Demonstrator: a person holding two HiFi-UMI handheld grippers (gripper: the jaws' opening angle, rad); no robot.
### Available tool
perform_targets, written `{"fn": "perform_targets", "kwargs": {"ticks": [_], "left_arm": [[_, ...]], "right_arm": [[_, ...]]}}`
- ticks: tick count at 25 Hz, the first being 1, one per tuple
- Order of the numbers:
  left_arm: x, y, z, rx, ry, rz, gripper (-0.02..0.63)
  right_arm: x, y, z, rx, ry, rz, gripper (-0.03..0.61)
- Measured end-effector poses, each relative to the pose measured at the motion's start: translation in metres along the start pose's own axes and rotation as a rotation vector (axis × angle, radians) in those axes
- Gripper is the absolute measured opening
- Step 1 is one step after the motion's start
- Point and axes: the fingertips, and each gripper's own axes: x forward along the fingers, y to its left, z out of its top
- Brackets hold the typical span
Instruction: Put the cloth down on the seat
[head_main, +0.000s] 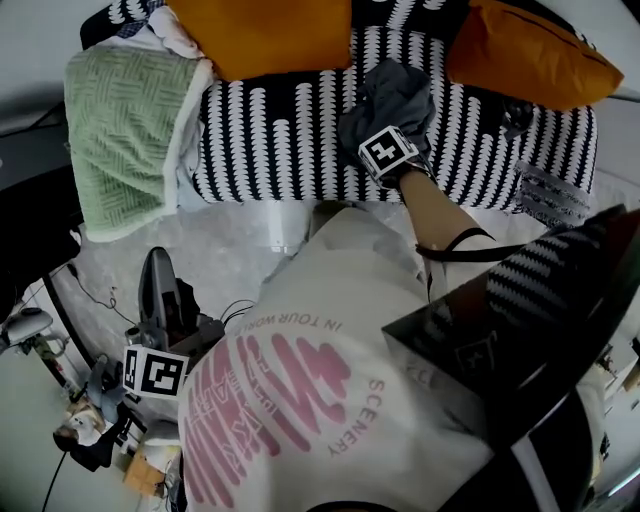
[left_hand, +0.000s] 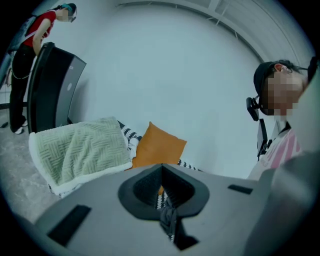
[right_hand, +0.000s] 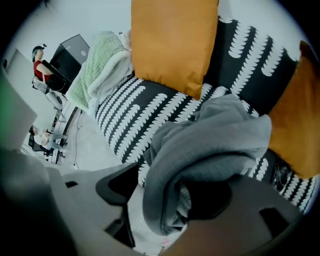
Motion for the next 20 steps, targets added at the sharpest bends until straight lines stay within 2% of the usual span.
{"fn": "perform_targets", "kwargs": {"ticks": [4, 7, 12, 20], "left_arm": [[0.002, 0.010, 0.006, -0.017, -0.003, 0.014, 0.008], [0.004, 0.009, 0.000, -0.017, -0.006, -0.005, 0.009], [0.010, 0.014, 0.001, -0.037, -0.019, -0.045, 0.009], [0.020, 0.022, 0.015, -0.047, -0.011, -0.187, 0.009]], "right_arm": [[-0.010, -0.020, -0.002, 0.038, 0.025, -0.122, 0.322], [-0.019, -0.034, -0.005, 0.101, -0.021, -0.172, 0.325], [-0.033, -0.040, -0.021, 0.257, -0.081, -0.194, 0.325], [-0.055, -0.004, -0.054, 0.391, -0.100, -0.151, 0.321]]}}
